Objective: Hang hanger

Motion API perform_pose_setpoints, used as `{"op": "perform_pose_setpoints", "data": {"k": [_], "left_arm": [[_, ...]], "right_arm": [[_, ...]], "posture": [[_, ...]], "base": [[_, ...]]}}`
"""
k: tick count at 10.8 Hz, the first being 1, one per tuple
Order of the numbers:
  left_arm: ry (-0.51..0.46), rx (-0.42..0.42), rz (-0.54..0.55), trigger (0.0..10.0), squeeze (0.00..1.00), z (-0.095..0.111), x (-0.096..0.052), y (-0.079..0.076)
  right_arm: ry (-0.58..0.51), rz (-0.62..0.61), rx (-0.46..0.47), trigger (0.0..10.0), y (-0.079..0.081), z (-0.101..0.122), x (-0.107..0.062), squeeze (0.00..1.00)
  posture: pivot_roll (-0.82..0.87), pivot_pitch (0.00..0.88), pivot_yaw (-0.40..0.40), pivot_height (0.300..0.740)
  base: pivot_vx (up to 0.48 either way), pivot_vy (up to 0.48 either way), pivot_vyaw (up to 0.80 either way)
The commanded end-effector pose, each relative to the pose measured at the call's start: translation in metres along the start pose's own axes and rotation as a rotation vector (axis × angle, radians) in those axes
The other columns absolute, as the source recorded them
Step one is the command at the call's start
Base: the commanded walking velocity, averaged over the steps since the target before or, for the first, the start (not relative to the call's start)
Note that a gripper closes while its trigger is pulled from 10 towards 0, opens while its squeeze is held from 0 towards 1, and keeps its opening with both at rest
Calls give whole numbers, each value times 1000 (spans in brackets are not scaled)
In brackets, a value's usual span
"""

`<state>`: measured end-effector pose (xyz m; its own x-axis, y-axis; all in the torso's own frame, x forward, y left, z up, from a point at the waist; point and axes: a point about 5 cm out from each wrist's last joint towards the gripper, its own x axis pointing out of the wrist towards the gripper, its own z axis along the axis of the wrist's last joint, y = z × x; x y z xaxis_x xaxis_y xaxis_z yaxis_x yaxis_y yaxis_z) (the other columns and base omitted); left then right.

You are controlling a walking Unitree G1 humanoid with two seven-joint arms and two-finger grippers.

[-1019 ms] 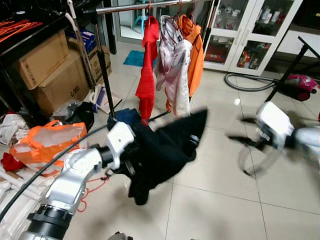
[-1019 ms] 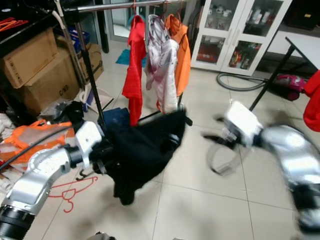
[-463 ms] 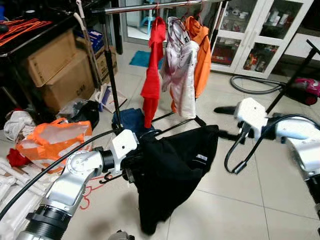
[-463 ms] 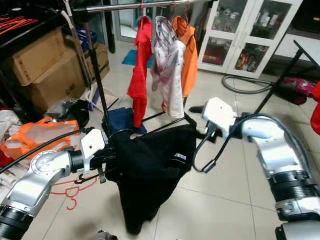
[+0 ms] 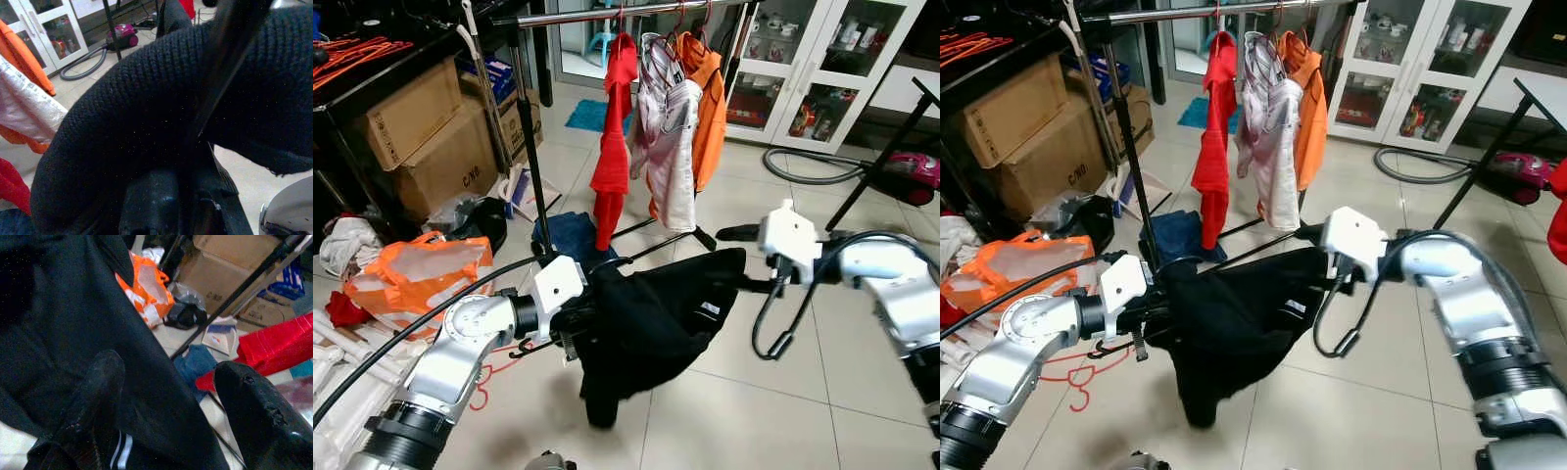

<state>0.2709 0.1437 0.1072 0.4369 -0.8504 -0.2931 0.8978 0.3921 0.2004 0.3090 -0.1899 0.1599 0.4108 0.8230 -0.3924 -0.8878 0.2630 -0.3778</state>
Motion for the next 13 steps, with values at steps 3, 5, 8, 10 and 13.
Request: {"op": "perform_pose_setpoints", "data": {"k": [3,5,8,10,13], "left_arm": [[-44,45,-40,10000,0,13,9,-1],[-56,50,-46,10000,0,16,12,-1],[-58,47,-41,10000,0,16,12,-1],[-58,45,-41,10000,0,16,12,-1],[-52,46,-42,10000,0,14,11,-1]], "right_arm": [[-5,-12,-16,10000,-1,-1,17,0],[-13,-21,-10,0,2,-3,27,0],[-10,-36,19,0,1,-10,24,0],[2,-38,28,0,2,-13,20,0],[85,-11,15,0,3,-24,4,0]], "posture": [[-36,1,-22,740],[-34,0,-25,740],[-36,1,-29,740],[-41,1,-29,740],[-44,3,-29,740]], "base": [[0,0,0],[0,0,0],[0,0,0],[0,0,0],[0,0,0]]}}
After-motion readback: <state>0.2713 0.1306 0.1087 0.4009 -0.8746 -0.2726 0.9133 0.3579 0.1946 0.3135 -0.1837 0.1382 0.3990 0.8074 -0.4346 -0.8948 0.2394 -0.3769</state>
